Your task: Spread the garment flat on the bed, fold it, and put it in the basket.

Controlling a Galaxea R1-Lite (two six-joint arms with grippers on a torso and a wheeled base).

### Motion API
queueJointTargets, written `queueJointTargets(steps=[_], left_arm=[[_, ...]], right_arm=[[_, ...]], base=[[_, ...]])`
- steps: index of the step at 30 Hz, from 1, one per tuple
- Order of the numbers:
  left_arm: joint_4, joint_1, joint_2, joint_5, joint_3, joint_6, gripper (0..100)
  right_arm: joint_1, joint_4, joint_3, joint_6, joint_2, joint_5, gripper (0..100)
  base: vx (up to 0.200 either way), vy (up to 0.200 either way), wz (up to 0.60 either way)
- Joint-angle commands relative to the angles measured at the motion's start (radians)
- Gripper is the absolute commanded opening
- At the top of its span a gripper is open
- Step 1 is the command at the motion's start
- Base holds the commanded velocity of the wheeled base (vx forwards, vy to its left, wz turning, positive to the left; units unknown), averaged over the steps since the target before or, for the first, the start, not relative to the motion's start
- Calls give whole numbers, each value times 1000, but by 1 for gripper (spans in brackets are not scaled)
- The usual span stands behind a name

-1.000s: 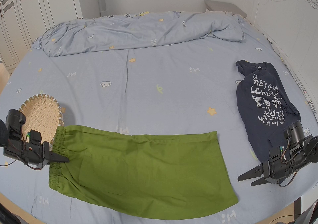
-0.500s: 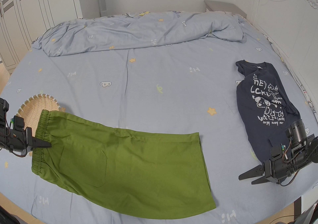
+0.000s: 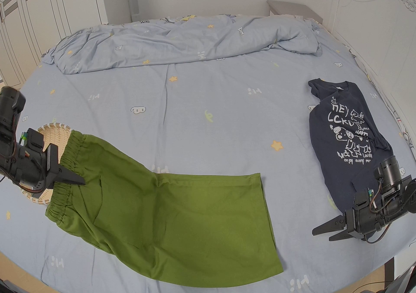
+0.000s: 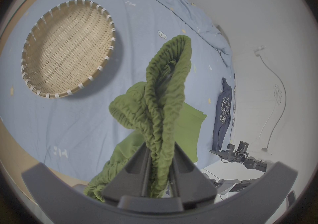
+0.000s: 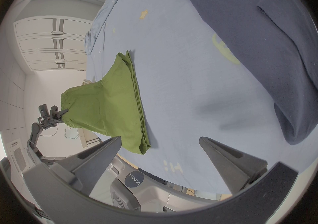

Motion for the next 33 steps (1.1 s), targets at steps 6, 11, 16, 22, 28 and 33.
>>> queueJointTargets(steps=[6,11,16,22,28,33], left_arm=[[66,-602,23,391,-181,-423,0],[65,-691,106,392,-260,-537,0],[9,-750,161,406,-271,-578,0],[-37,-804,238,435,-262,-604,0],[-104,-830,285,450,-256,-627,0],[-138,-865,328,466,-256,-633,0]], right_arm=[[7,1,2,-1,-18,-39,100],[7,1,4,-1,-22,-39,100],[4,1,2,-1,-21,-39,100],[4,1,2,-1,-21,-39,100],[3,1,4,-1,-21,-39,100],[0,1,4,-1,-21,-41,100]], base=[[0,0,0],[0,0,0],[0,0,0],[0,0,0],[0,0,0],[0,0,0]])
